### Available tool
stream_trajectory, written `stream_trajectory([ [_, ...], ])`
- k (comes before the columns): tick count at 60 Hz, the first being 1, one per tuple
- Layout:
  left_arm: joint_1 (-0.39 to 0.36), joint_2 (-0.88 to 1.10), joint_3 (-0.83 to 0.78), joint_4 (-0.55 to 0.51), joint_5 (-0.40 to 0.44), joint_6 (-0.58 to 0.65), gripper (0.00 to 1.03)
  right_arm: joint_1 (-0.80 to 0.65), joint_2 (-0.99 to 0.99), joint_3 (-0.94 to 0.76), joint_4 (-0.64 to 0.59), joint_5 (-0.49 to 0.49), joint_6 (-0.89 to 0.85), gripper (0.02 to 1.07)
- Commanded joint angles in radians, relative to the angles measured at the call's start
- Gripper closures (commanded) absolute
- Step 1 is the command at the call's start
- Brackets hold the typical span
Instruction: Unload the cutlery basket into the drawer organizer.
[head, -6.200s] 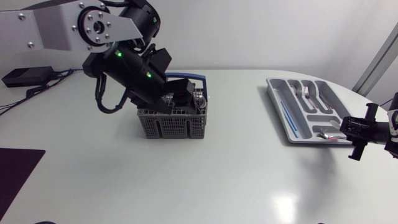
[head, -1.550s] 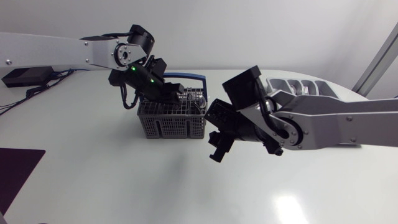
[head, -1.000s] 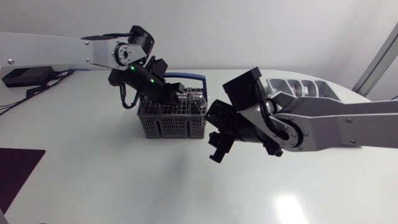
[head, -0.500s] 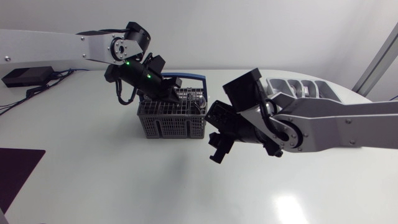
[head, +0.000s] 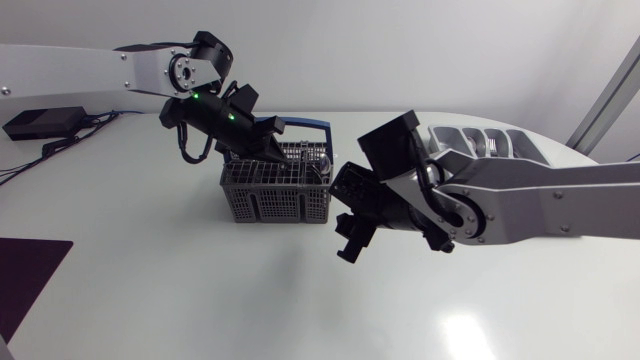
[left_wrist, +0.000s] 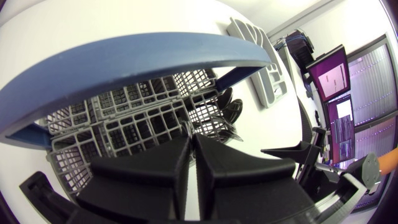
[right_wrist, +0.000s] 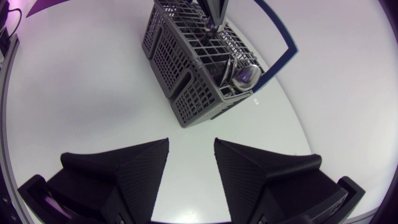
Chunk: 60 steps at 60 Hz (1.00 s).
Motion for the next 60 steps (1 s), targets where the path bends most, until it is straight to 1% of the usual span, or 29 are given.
stream_trajectory([
  [1, 0.011, -0.025, 0.036, -0.016, 0.016, -0.012, 0.99, 0.008, 0.021, -0.022, 0.004, 0.006, 0.003, 0.51],
  [36, 0.011, -0.118, 0.036, -0.027, 0.038, -0.021, 0.99, 0.010, 0.019, -0.022, 0.004, 0.009, -0.005, 0.51],
  [60, 0.012, -0.183, 0.037, -0.038, 0.038, -0.020, 0.99, 0.013, 0.019, -0.019, 0.004, 0.011, -0.008, 0.51],
])
